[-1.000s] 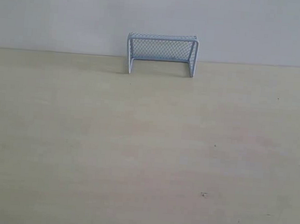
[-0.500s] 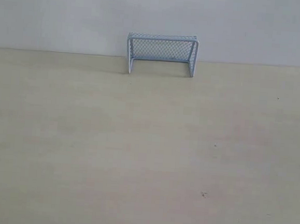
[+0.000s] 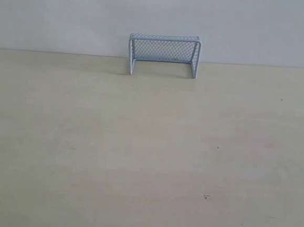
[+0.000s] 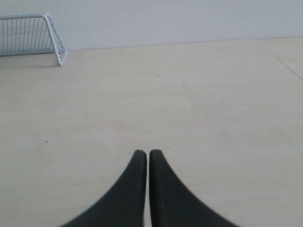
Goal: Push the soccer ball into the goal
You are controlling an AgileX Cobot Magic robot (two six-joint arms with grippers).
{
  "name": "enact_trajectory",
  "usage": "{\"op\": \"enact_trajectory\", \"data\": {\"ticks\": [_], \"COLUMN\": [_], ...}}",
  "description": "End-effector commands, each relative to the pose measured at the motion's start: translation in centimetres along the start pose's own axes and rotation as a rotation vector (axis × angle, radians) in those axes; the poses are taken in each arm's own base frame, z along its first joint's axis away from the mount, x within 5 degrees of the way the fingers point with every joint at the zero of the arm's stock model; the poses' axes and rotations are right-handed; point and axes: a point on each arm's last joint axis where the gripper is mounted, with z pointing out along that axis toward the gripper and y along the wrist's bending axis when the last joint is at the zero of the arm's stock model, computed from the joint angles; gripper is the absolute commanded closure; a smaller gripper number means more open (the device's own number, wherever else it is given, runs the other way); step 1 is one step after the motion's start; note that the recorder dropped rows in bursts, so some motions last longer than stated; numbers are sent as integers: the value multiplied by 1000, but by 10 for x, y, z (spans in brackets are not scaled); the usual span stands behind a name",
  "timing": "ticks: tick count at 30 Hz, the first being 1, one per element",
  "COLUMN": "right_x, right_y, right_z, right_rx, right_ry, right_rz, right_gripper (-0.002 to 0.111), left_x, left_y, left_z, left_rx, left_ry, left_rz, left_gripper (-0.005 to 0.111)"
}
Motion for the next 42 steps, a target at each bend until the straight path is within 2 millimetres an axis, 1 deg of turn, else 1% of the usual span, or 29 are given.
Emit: {"op": "enact_trajectory", "data": {"ticks": [1,11,15,36,39,42], "right_x": [1,2,2,2,3,3], "right_y": [0,0,2,2,3,5], "right_z": [0,0,0,0,0,0], "right_rx": [3,0,-45,-45,-53,-77], "right_ry": [-6,10,11,11,15,24], "right_rz": [-9,-15,-36,-36,4,103], "right_gripper": [108,108,108,108,108,108], "left_x": [-2,-2,-2,-2,-2,-2], "left_y": [0,0,0,0,0,0], "left_z": [0,0,0,0,0,0], "left_rx": [8,8,8,8,8,8], "left_ry": [-3,-3,-3,-3,-3,-3], "left_rz": [-6,-6,-6,-6,-6,-6], "left_gripper": [100,100,100,100,100,100]}}
